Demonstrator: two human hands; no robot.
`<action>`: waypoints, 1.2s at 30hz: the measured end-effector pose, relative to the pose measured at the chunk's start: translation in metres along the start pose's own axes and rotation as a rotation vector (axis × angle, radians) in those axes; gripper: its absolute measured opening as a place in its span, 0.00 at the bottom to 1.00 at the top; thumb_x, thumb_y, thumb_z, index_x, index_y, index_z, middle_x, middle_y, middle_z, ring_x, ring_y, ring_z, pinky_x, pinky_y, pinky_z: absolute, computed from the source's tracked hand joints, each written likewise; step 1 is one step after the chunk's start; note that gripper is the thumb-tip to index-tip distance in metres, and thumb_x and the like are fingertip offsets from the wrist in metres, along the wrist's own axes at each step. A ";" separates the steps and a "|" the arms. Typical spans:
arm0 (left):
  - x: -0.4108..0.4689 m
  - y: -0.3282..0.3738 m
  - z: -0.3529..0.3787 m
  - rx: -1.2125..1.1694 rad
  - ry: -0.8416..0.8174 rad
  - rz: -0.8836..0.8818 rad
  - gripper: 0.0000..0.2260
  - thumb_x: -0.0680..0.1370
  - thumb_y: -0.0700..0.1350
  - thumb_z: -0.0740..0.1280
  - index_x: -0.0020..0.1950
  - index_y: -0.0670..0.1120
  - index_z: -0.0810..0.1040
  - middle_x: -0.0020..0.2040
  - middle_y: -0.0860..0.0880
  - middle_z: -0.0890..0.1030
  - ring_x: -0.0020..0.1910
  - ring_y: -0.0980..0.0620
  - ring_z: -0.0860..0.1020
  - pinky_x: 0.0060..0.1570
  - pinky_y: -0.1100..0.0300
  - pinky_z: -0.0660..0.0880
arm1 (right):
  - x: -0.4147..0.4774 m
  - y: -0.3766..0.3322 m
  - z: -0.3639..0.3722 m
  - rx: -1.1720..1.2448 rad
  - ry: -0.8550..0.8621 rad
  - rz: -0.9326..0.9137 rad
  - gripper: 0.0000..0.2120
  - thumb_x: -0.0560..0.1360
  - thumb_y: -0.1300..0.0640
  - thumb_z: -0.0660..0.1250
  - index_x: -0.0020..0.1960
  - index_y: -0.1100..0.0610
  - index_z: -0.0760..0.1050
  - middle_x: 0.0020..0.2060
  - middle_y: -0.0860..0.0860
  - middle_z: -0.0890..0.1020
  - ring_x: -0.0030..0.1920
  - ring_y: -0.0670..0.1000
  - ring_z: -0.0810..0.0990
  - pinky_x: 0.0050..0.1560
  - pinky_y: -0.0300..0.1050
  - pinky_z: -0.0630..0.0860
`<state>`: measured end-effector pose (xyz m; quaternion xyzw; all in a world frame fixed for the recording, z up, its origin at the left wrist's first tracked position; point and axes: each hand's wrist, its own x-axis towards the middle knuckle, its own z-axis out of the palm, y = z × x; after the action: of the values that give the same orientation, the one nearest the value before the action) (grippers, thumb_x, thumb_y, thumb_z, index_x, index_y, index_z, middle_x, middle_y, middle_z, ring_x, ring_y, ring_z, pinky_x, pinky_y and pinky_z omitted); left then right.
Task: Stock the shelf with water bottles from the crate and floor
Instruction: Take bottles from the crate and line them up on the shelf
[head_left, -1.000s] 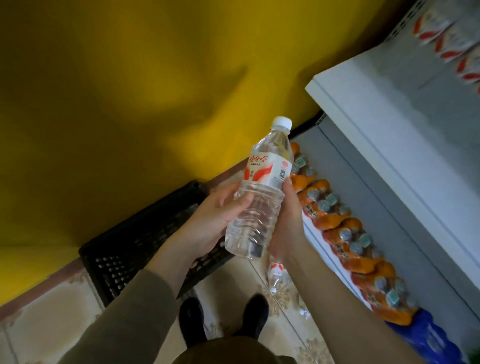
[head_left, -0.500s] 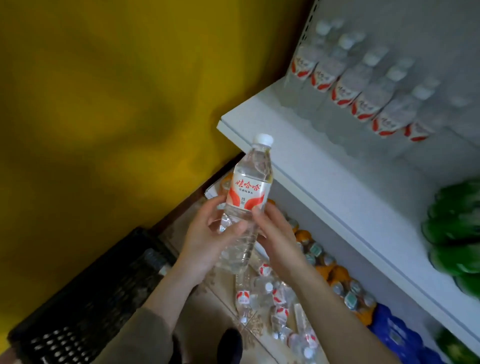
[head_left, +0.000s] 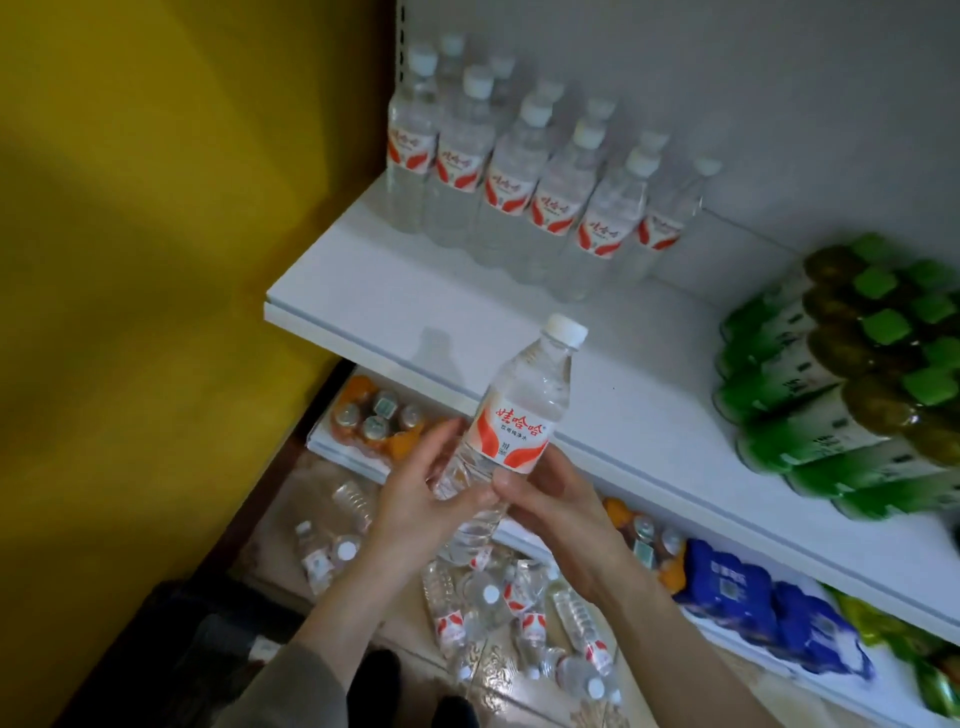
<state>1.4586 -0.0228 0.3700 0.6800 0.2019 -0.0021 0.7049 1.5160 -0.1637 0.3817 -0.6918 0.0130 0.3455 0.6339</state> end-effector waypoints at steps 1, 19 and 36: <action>0.002 0.002 -0.001 0.011 -0.027 0.004 0.27 0.68 0.40 0.74 0.62 0.59 0.70 0.55 0.64 0.77 0.54 0.68 0.75 0.49 0.74 0.71 | -0.002 -0.002 -0.001 0.001 0.010 -0.007 0.35 0.59 0.44 0.78 0.63 0.50 0.74 0.58 0.49 0.81 0.60 0.51 0.79 0.60 0.53 0.76; 0.037 0.007 0.020 0.102 -0.197 0.101 0.25 0.70 0.45 0.73 0.57 0.70 0.67 0.57 0.65 0.76 0.57 0.70 0.74 0.54 0.68 0.72 | 0.002 -0.014 -0.015 0.058 0.184 -0.128 0.17 0.68 0.61 0.72 0.56 0.52 0.75 0.44 0.42 0.85 0.46 0.40 0.83 0.40 0.31 0.77; 0.112 0.032 0.104 0.137 -0.146 0.131 0.21 0.75 0.51 0.67 0.67 0.56 0.66 0.63 0.55 0.75 0.59 0.57 0.74 0.59 0.59 0.72 | 0.066 -0.049 -0.094 -0.011 0.313 -0.270 0.19 0.69 0.64 0.72 0.58 0.55 0.74 0.50 0.48 0.83 0.47 0.40 0.82 0.42 0.30 0.77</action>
<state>1.5995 -0.0895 0.3675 0.7362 0.1045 -0.0193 0.6683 1.6314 -0.2095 0.3873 -0.7361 0.0168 0.1456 0.6608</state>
